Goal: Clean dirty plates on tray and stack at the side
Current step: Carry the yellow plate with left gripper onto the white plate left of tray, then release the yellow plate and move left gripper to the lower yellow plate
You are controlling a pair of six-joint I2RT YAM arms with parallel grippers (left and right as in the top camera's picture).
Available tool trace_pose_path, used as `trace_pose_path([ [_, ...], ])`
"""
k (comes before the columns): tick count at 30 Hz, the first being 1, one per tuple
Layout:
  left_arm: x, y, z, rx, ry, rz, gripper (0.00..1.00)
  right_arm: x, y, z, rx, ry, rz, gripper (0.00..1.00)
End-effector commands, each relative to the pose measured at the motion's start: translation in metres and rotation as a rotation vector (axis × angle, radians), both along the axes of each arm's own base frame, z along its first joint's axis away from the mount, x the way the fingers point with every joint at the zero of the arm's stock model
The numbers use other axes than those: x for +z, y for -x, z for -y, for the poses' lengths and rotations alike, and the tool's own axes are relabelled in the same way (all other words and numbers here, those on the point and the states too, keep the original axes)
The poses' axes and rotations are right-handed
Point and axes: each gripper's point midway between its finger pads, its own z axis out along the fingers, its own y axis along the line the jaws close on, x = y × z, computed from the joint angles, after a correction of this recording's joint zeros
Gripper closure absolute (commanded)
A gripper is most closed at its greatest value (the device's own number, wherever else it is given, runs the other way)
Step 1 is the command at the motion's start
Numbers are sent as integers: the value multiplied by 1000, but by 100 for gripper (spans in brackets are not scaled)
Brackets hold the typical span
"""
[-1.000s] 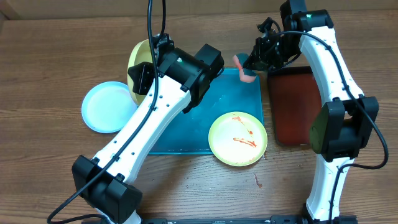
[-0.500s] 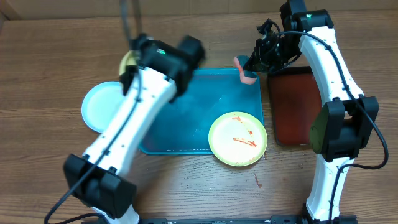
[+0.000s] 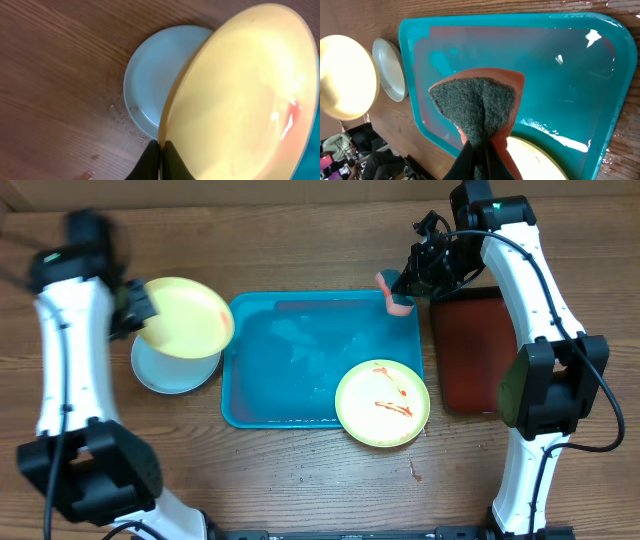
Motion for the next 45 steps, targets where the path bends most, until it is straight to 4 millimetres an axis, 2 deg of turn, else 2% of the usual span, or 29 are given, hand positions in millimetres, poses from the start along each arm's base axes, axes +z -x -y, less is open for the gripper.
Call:
trace_pose_path([
  [1, -17, 4, 5, -32, 213, 75, 96, 30, -1, 0, 7, -14, 81, 96],
  [6, -58, 13, -19, 42, 249, 111, 96, 30, -1, 0, 6, -14, 78, 96],
  [12, -89, 12, -26, 42, 205, 136, 96, 30, 1, 0, 6, -13, 72, 96],
  [16, -103, 19, -40, 127, 125, 107, 96, 29, 2, 0, 7, -11, 63, 96],
  [22, -107, 30, -50, 152, 61, 54, 96, 29, 3, 1, 7, -11, 60, 96],
  [23, -107, 31, -49, 149, 62, 49, 92, 29, 3, 0, 7, -11, 61, 96],
  [24, -108, 34, -48, 142, 65, 38, 84, 29, 3, 0, 7, -11, 61, 96],
  [27, -109, 35, -44, 116, 69, 24, 68, 29, 3, 0, 7, -11, 61, 96],
  [29, -108, 32, -41, 104, 67, 28, 63, 29, 3, 0, 7, -11, 61, 96],
  [31, -104, 27, -35, 67, 67, 33, 63, 29, 3, 1, 7, -11, 60, 96],
  [34, -92, 14, -15, -19, 78, 43, 64, 29, 3, 1, 7, -11, 60, 96],
  [37, -74, -6, 25, -153, 152, 84, 64, 29, 3, 1, 7, -11, 60, 96],
  [41, -60, -24, 109, -366, 304, 132, 62, 29, 2, 0, 7, -11, 63, 96],
  [45, -56, -20, 199, -549, 435, 122, 57, 29, 2, 0, 7, -11, 63, 96],
])
